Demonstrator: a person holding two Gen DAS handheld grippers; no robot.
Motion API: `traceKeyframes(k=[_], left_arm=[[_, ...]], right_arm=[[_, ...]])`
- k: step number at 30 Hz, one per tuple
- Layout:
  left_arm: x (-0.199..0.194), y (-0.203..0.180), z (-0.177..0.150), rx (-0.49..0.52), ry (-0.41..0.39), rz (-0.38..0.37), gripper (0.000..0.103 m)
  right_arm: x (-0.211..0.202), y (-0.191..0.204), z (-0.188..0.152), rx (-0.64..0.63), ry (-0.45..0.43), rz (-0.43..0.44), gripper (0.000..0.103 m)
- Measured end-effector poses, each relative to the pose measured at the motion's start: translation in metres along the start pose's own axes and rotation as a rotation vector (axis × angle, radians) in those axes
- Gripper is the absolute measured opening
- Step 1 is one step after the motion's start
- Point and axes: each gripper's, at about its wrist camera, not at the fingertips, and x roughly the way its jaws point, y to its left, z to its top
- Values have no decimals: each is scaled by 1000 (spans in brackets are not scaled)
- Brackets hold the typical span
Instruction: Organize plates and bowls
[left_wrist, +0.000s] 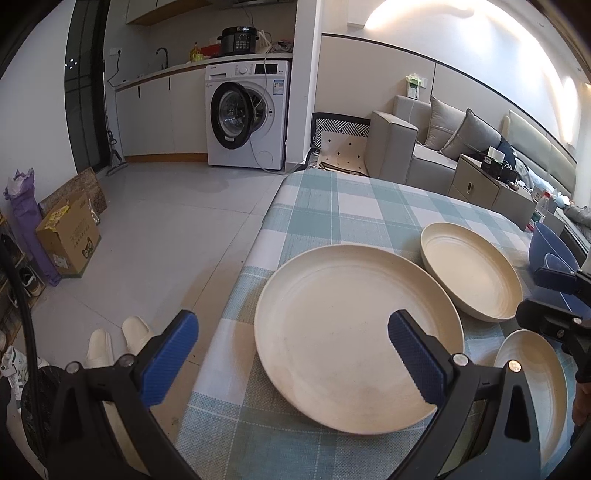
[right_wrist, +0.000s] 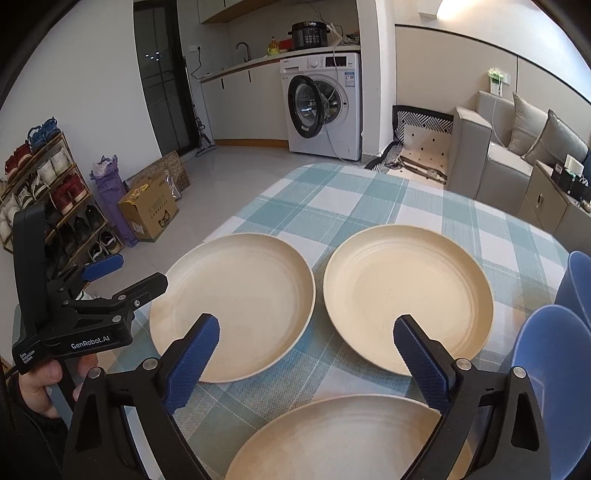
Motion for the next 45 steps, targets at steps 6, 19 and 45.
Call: traceKeyframes(k=[6,19,45], left_arm=[[8,3,-5,6,25,10,103],[27,13,-16,2,126,4,89],[42,17,-28,-28,200,-28,38]], right_arm=[[22,3,-3,5,55,26,89],[54,2,-9,20,138,65,73],[95,11,-15,17,250,69,36]])
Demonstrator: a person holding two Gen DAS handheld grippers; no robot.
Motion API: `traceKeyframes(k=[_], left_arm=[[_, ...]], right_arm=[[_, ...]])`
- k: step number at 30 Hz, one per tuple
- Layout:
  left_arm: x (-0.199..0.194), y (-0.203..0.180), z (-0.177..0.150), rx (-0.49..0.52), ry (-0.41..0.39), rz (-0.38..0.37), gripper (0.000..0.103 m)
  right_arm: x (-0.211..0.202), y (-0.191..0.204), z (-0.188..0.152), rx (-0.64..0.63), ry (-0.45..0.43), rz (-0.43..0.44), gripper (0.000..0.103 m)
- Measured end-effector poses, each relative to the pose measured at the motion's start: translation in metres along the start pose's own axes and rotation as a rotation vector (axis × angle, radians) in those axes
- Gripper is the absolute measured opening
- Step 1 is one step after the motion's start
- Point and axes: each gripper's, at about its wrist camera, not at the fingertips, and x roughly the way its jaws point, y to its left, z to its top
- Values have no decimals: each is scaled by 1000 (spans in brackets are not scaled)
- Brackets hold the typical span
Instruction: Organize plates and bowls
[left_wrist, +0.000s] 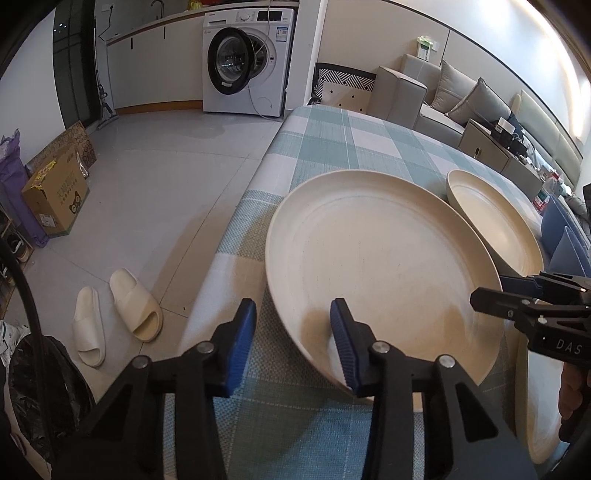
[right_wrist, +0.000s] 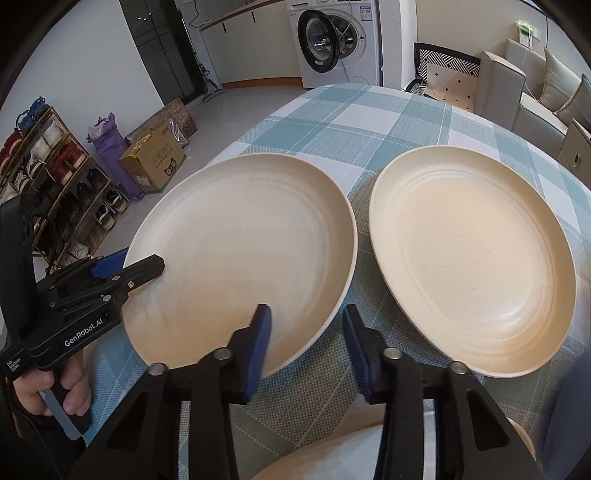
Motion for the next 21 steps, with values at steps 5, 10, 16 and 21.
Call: traceKeyframes(k=[5,10,16,21], left_arm=[[0,-1,0,7,-1,-5,28],[0,-6,0,37,-3,-1,25],[-2,-8,0,52,-10,2,25],[-6,-9,0,56,-21,0,25]], right_arm=[[-1,1,-1,-5,-10,-12,30],[-3,3,-2,-24,-19,-32,29],[-5,6,-5,-47,-27,-51,29],[-10,10,-7,-73,-45,-72,29]])
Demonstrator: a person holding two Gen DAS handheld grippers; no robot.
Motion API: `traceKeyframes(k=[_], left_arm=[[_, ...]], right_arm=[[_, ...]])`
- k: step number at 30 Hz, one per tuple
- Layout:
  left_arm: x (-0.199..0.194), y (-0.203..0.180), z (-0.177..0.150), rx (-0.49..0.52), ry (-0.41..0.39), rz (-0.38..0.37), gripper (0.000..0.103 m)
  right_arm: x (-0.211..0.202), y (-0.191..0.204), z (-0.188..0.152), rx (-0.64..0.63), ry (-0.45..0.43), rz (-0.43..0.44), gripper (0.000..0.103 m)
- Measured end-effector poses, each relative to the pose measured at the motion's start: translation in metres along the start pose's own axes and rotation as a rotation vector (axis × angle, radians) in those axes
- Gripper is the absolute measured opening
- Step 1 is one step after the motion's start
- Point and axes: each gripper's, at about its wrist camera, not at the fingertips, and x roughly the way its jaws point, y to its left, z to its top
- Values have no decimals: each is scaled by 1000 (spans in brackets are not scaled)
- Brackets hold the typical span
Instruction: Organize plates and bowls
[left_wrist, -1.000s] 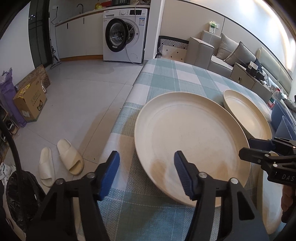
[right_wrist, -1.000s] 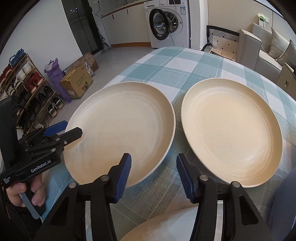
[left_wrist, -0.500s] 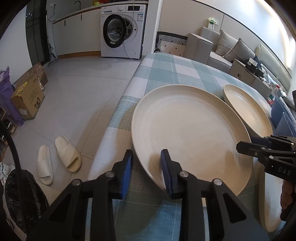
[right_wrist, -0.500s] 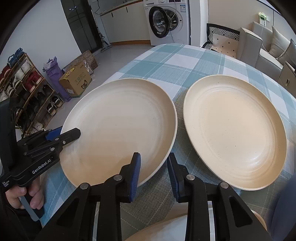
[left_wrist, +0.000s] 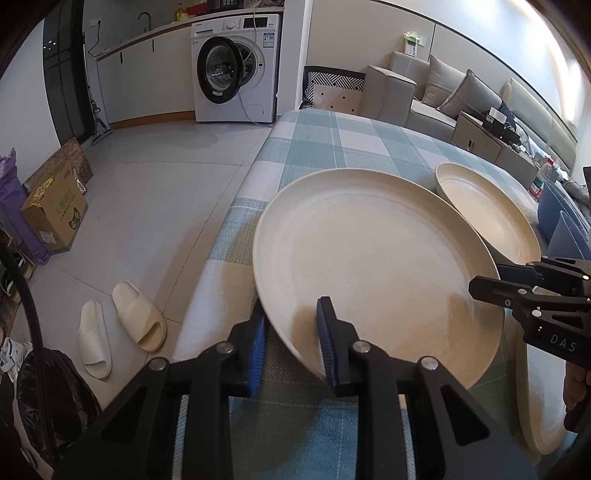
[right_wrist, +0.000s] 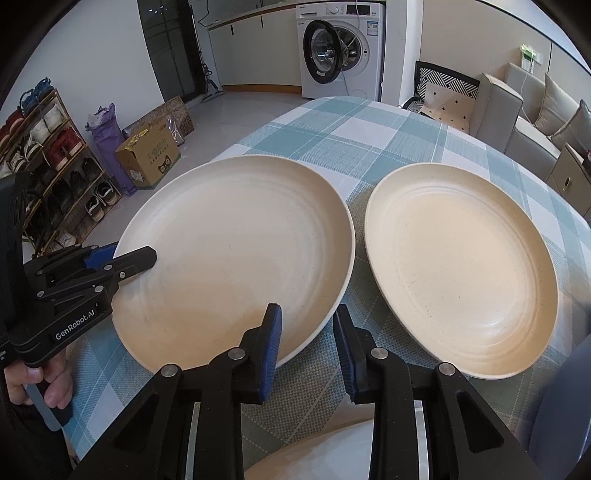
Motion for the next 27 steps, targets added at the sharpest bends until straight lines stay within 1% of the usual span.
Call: traceKeyframes(k=[12,27], left_arm=[[-16,-2,3,10,-35,-6,25],[-37,-18,7,44,-78,-21,25]], right_arm=[[-20,4,-4,-6,-56,-13,29],[-53,1,-15,6,-111,-44,29]])
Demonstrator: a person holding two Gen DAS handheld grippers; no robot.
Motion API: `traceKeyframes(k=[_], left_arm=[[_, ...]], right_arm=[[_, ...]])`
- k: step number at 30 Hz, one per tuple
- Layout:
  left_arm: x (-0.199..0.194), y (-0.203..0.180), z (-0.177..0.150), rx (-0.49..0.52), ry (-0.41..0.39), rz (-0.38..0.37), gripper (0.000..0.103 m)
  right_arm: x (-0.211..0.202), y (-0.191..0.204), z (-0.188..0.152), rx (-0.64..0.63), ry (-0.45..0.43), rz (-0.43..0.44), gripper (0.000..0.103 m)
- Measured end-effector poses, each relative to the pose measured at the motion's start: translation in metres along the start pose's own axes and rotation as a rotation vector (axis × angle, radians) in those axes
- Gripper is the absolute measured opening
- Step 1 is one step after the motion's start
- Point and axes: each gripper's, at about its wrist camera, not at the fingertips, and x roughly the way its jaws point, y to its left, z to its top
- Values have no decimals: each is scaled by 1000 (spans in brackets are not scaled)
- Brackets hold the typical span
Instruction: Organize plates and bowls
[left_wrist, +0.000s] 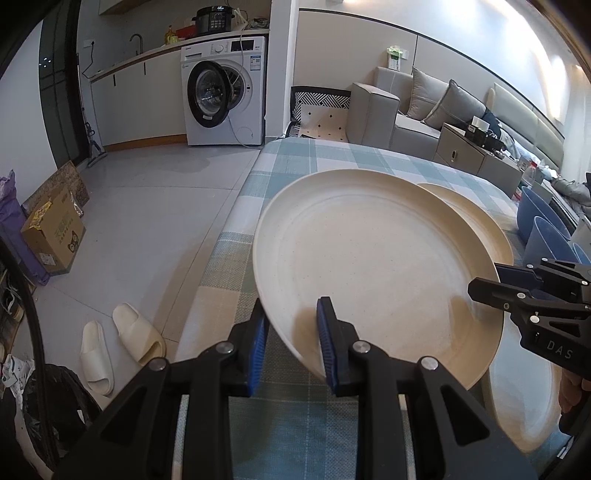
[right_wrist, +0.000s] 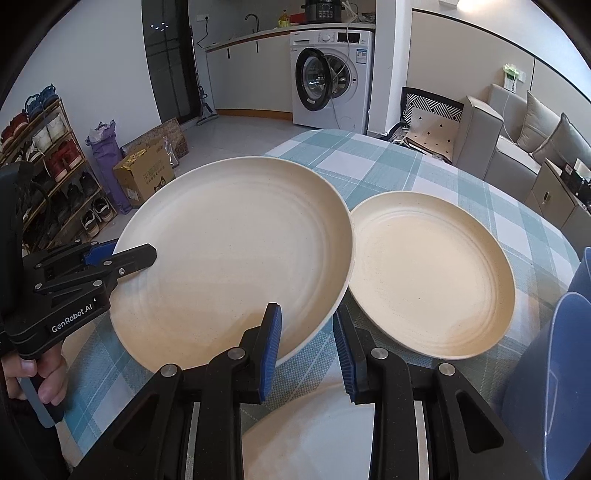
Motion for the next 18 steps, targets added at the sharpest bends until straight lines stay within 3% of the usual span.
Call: traceKeyframes(k=[18], left_arm=[[-18,-33,3,71,-23,-28,25]], right_arm=[[-39,-15,-25,45,-39,-30,29]])
